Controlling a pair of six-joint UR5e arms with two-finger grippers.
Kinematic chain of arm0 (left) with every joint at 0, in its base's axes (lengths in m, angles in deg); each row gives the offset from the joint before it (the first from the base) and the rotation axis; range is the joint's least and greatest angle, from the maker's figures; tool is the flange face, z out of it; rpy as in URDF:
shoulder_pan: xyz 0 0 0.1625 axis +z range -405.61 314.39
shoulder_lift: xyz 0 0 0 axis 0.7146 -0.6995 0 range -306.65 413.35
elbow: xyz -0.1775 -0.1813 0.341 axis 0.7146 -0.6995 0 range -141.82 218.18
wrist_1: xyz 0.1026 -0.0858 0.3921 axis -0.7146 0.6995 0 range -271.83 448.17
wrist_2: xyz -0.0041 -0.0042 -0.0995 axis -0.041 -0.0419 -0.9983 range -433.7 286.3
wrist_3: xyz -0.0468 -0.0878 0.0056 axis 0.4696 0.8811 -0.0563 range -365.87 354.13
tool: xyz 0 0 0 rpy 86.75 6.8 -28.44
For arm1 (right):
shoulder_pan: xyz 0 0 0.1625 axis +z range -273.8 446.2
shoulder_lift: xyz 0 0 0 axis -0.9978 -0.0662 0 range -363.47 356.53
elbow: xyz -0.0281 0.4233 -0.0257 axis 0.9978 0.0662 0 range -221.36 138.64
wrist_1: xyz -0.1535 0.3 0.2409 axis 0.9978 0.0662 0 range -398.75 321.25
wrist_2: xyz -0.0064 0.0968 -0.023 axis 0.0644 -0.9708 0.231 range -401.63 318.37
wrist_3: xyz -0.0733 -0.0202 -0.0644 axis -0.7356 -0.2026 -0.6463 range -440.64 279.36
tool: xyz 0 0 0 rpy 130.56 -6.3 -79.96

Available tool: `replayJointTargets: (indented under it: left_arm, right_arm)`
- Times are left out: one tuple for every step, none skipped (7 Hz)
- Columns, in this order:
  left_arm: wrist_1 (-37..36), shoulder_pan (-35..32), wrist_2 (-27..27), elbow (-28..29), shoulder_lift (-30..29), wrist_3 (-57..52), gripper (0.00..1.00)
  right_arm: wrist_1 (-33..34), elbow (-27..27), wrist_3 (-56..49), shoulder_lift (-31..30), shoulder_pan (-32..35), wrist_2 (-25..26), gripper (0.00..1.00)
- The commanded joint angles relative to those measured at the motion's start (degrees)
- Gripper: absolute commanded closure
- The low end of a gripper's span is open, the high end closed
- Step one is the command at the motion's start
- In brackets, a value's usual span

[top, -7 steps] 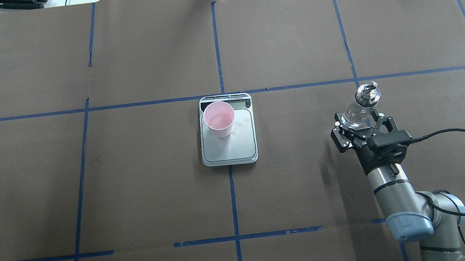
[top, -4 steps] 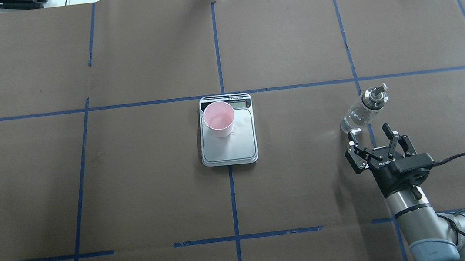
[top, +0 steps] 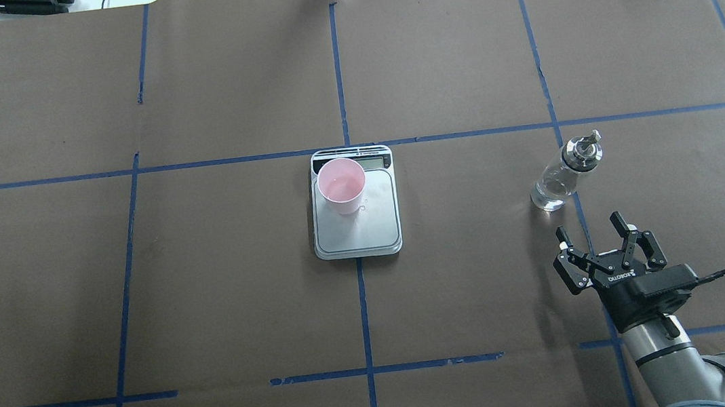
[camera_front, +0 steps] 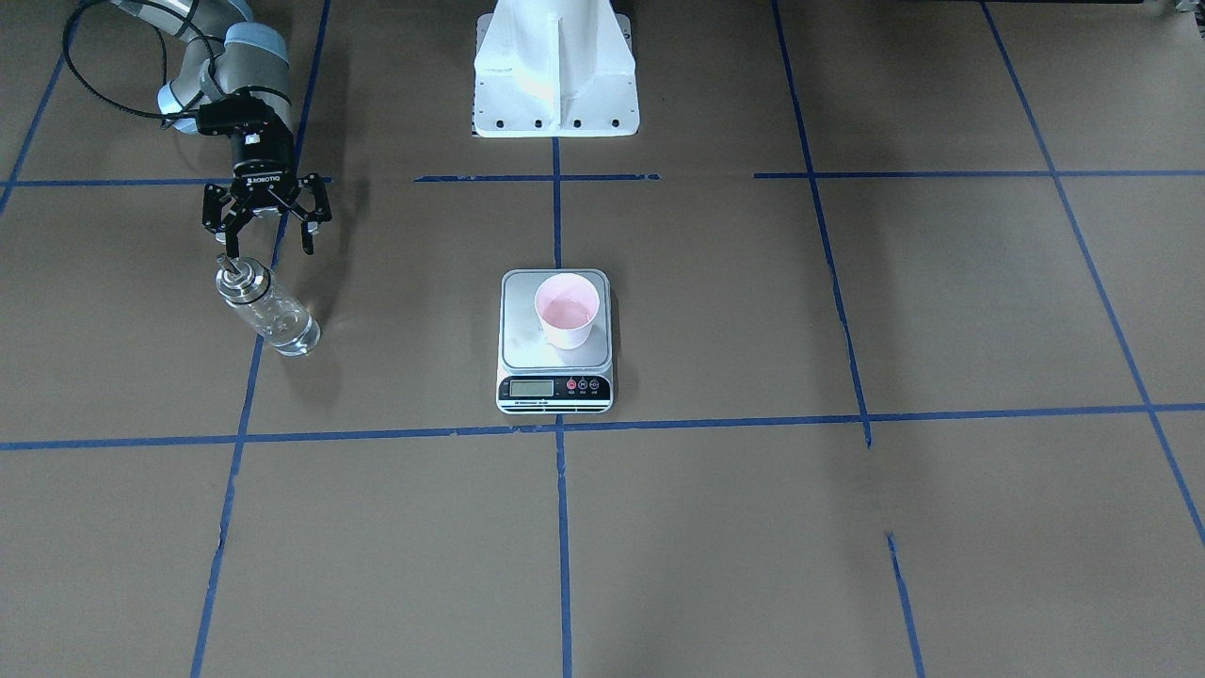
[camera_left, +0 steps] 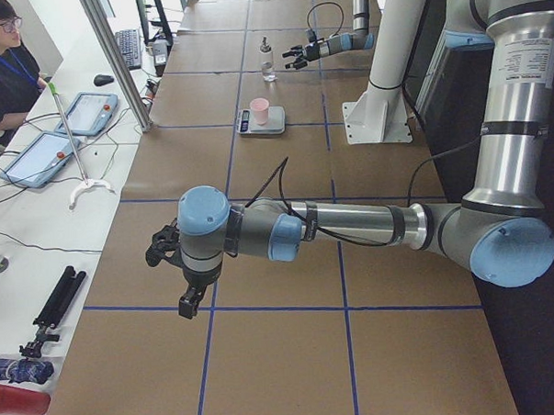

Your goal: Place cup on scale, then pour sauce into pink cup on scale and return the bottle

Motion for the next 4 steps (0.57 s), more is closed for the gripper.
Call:
replayJointTargets:
  left_arm:
    - [0.0, 0.0, 0.0, 0.0, 0.1, -0.1, 0.00]
    - [0.1, 0.0, 0.0, -0.1, 0.1, -0.2, 0.00]
    - [0.1, 0.0, 0.0, -0.1, 0.1, -0.2, 0.00]
    - [0.1, 0.0, 0.0, -0.1, 0.1, -0.2, 0.00]
  right_arm:
    - [-15.9, 0.7, -8.6, -6.0, -0.8, -1.0, 0.00]
    - [-20.9, 0.9, -12.8, -6.1, -0.6, -2.1, 0.00]
    - [-21.3, 0.9, -12.8, -6.2, 1.8, -5.0, 0.00]
    - [-21.3, 0.9, -12.8, -6.2, 6.4, -10.2, 0.00]
